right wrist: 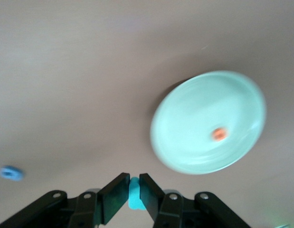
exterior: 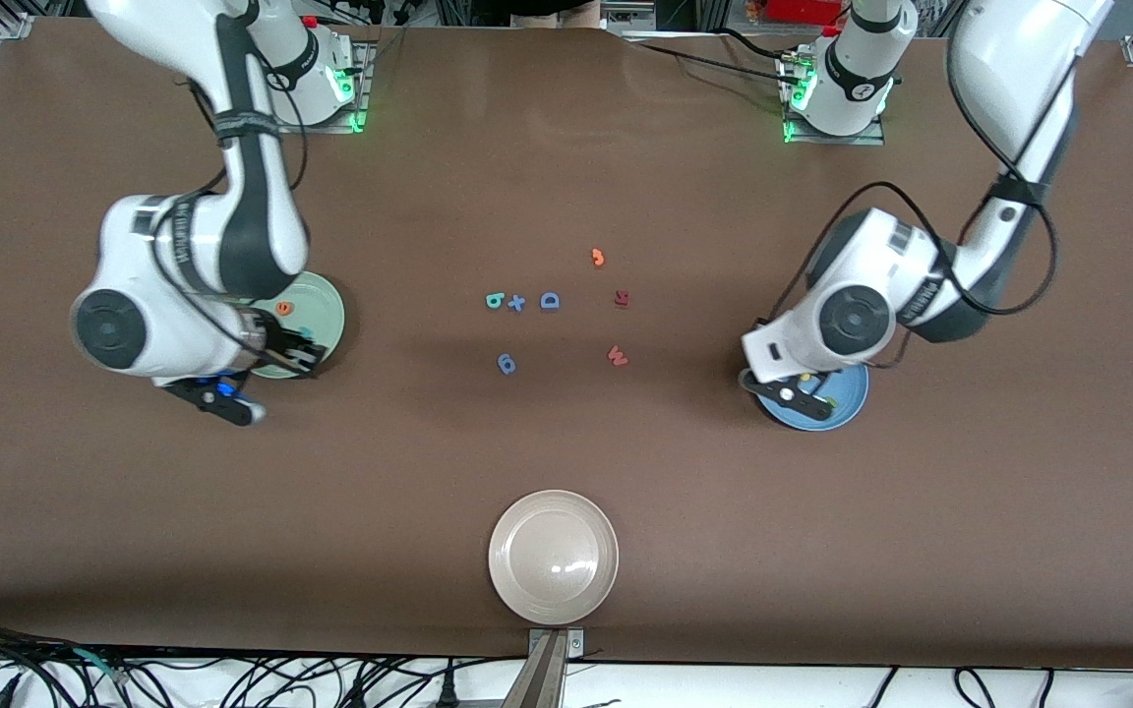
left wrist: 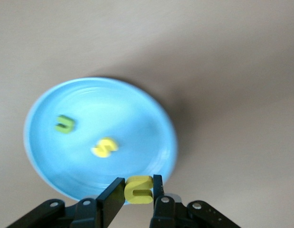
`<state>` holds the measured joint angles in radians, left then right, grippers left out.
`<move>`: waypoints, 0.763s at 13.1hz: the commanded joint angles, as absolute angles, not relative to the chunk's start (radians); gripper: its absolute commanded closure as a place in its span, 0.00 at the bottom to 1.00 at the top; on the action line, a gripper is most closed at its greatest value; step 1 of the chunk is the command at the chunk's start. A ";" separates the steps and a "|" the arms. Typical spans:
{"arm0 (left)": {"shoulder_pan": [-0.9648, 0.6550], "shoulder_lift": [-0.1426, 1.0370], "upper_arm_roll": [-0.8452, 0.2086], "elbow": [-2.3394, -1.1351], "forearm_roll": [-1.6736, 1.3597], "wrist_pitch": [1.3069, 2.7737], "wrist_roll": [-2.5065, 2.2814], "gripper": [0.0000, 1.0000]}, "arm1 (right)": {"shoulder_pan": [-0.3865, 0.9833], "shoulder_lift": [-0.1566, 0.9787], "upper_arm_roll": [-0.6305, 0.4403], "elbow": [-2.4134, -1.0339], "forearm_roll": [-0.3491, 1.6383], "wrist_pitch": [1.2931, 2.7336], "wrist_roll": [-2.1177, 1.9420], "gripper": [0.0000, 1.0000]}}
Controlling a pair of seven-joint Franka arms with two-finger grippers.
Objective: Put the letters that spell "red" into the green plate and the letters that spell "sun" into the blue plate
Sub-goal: 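Open both grippers, left over the blue plate, right over the green plate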
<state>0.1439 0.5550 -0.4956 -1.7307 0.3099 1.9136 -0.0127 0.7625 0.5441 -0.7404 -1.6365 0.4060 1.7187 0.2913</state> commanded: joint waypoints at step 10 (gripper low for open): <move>0.261 0.693 -0.520 -1.747 0.305 1.947 0.170 0.00 | 0.805 0.538 -0.680 -2.125 0.525 2.321 0.015 1.00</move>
